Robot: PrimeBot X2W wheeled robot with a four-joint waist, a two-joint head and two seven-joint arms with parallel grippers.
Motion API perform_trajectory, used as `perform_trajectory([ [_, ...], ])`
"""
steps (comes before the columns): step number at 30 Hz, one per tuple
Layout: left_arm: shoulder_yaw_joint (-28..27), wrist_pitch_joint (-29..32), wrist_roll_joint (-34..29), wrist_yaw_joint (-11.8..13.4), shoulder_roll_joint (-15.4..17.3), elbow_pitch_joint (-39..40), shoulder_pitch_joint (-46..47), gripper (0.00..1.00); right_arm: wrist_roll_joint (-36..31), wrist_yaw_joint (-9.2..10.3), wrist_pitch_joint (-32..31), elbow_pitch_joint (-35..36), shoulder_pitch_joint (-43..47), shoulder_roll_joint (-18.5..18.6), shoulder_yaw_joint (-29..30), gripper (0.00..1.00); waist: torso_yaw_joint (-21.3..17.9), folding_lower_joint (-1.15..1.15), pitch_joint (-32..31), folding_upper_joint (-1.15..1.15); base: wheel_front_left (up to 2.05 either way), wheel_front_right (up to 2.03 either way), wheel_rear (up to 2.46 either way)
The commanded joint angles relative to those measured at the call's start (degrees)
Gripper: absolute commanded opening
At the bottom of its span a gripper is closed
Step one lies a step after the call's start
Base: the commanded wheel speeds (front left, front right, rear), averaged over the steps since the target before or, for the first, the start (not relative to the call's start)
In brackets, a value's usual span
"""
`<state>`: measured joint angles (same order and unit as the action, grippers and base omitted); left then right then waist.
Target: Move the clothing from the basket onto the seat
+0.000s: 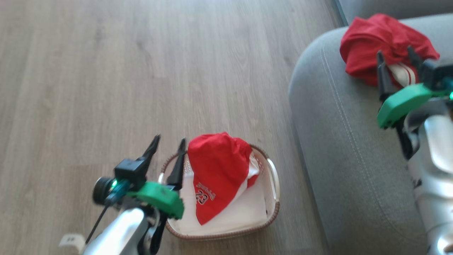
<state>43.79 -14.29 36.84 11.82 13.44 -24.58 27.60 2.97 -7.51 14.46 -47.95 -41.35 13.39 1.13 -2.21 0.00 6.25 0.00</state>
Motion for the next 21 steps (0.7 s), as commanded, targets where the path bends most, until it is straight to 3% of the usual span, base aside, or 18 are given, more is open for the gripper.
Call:
perform_trajectory([
  [1, -3.59, -0.69, 0.21, 1.02, 2.31, 2.28, -0.39, 1.0, 0.76, 0.02, 0.53, 3.55, 1.15, -0.8, -1.36, 1.0, 2.1, 0.0, -2.81, 0.0, 0.0, 0.0, 0.0],
  [7, -8.12, -0.7, -0.42, 3.35, 4.24, 5.09, -7.09, 1.0, 1.85, 0.02, 0.53, 9.97, 8.07, -2.93, -1.01, 1.0, 3.86, 0.0, -5.84, 0.0, 0.0, 0.0, 0.0],
  [13, -12.94, -0.7, -2.02, 6.12, 5.61, 9.71, -13.63, 1.0, 0.81, 0.02, 0.13, 17.37, 15.61, -7.48, 0.02, 1.0, 4.93, 0.0, -7.29, 0.0, 0.0, 0.0, 0.0],
  [21, -17.25, -0.71, -4.55, 7.43, 5.39, 14.18, -19.18, 1.0, 1.03, 0.02, -1.82, 22.92, 23.39, -10.16, -1.13, 1.0, 5.44, 0.0, -8.1, 0.0, 0.0, 0.0, 0.0],
])
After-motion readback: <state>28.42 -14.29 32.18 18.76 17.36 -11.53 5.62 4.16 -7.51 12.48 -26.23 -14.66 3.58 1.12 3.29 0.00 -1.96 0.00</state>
